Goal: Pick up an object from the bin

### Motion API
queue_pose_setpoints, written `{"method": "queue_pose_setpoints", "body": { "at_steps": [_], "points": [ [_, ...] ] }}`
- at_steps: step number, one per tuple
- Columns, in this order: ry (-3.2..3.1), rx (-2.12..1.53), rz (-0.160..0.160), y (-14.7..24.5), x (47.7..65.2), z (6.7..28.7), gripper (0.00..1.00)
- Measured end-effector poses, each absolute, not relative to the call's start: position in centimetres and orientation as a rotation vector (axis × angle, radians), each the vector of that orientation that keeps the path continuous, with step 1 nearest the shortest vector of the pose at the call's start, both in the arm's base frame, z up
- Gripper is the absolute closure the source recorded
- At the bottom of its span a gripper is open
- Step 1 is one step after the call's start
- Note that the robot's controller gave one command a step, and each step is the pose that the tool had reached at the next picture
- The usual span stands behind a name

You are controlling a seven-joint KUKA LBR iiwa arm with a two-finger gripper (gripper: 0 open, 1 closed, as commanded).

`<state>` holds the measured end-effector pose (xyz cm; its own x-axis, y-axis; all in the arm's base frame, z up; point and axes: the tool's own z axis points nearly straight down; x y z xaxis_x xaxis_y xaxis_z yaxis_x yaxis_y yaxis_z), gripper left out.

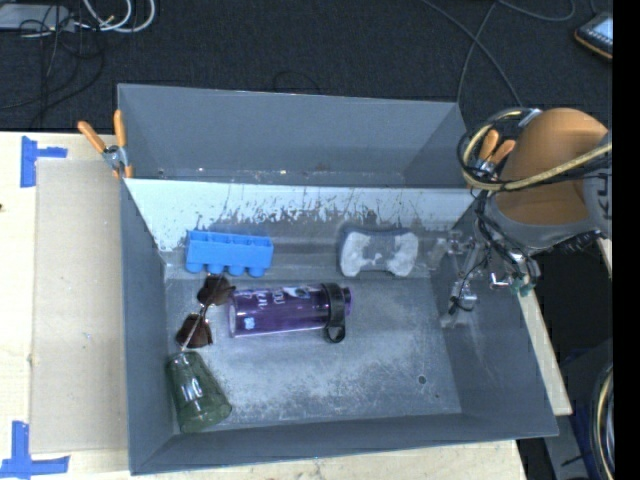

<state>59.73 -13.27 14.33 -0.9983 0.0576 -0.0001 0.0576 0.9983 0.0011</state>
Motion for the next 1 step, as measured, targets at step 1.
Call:
{"method": "queue_pose_setpoints", "body": {
  "at_steps": [1],
  "points": [
    [3.137,0.065,0.005,-14.41,59.91,11.50,0.00]
  ]
}}
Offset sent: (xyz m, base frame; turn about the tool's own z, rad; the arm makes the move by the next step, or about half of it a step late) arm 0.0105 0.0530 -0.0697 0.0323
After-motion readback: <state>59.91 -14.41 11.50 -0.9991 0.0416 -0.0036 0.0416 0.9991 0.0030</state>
